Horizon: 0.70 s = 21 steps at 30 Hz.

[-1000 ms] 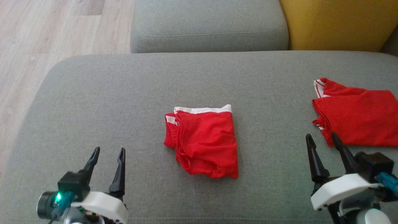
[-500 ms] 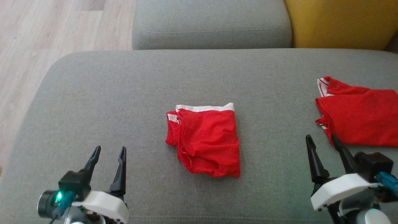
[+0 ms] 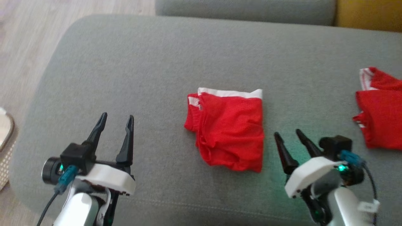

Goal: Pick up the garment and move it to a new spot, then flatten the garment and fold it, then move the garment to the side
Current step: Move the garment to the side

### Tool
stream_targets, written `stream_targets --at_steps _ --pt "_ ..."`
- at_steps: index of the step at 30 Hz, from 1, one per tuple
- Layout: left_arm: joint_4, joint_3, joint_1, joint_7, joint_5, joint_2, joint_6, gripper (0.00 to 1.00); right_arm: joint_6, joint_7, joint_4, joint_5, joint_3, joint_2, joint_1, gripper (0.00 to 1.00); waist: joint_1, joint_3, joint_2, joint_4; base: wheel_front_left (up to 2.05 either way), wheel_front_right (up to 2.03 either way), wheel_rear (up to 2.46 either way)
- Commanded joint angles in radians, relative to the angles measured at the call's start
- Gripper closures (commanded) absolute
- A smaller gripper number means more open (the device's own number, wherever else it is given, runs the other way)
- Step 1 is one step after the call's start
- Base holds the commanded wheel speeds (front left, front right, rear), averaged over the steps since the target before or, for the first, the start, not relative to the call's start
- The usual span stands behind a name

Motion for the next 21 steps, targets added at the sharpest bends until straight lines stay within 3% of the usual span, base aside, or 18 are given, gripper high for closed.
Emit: stream_targets --at_steps 1,11,12,13,14,21 --pt "-0.018 0.036 -0.058 -0.016 0.009 0.009 -0.003 0.0 -0.001 -0.012 0.005 0.013 0.038 -0.005 -0.056 0.0 0.0 0.039 0.0 0.028 0.0 0.0 0.0" --pt "0.023 0.037 -0.109 -0.044 0.007 -0.002 -0.015 0.0 -0.001 -0.023 0.302 0.127 0.181 -0.005 -0.194 0.0 0.0 0.1 0.0 0.04 0.0 0.0 0.0" --pt "0.026 0.036 -0.111 -0.046 0.006 -0.003 -0.016 0.0 -0.001 -0.023 0.32 0.141 0.191 -0.005 -0.202 0.22 0.0 0.102 0.0 0.037 0.0 0.0 0.0" --pt "0.029 0.036 -0.112 -0.048 0.006 -0.004 -0.017 0.0 -0.001 -0.02 0.335 0.153 0.203 -0.005 -0.21 0.78 0.0 0.103 0.0 0.033 0.0 0.0 0.0" --pt "0.032 0.035 -0.113 -0.049 0.006 -0.005 -0.017 0.0 -0.001 -0.021 0.347 0.16 0.213 -0.005 -0.218 1.0 0.0 0.104 0.0 0.029 0.0 0.0 0.0" --pt "0.036 0.039 -0.116 -0.056 0.004 -0.004 -0.016 0.0 -0.001 -0.048 0.36 0.176 0.25 -0.005 -0.26 1.0 0.0 0.105 0.0 -0.022 0.0 0.0 0.0"
